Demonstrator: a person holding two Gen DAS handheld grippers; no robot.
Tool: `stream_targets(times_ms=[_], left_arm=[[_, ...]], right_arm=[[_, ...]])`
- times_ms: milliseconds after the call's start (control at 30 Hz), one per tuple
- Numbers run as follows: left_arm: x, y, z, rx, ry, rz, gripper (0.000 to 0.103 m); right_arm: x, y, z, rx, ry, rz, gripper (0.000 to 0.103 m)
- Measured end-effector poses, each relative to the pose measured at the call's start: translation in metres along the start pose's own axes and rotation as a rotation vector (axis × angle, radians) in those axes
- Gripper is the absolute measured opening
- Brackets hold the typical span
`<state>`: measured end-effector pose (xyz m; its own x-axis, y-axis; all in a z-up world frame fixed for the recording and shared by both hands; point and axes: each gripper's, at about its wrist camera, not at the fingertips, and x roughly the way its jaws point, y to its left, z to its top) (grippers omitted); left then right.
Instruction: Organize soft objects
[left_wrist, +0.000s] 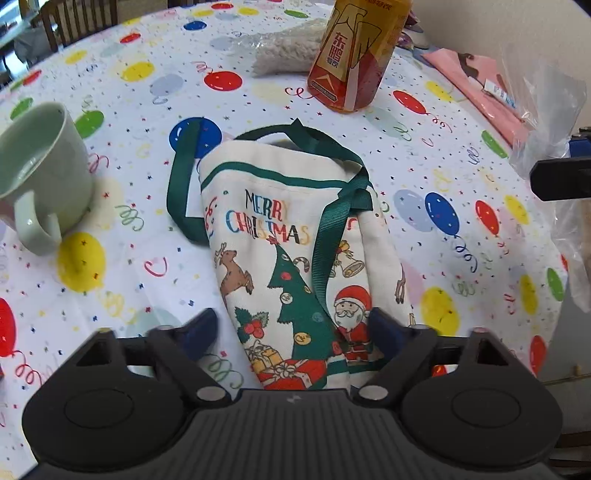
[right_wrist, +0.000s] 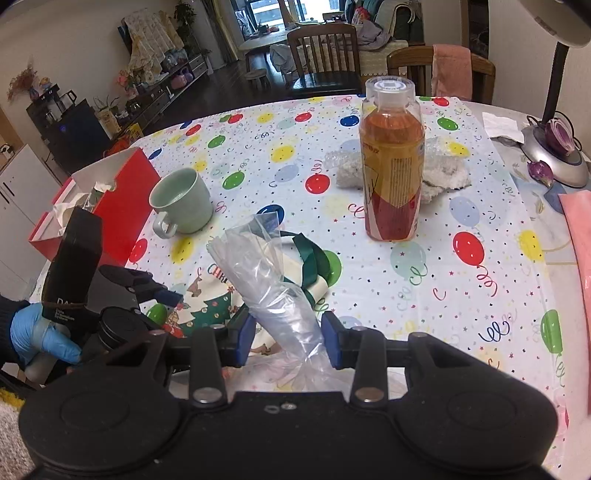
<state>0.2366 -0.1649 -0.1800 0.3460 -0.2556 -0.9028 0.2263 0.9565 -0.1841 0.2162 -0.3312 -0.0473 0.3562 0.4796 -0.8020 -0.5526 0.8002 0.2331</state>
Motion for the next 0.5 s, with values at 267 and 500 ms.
stream_targets(times_ms=[267,500], left_arm=[[-0.004,-0.007,-0.004,0.068,-0.034,0.069,0.025],[-0.03,-0.001,-0.001,0.05,-0.111,0.017,0.011]], right_arm=[[0.006,0.001,-0.001,-0.005,0.019,0.002,0.038],[0.009,0.011,0.001,-0.014,0.027,-0.001,0.038]])
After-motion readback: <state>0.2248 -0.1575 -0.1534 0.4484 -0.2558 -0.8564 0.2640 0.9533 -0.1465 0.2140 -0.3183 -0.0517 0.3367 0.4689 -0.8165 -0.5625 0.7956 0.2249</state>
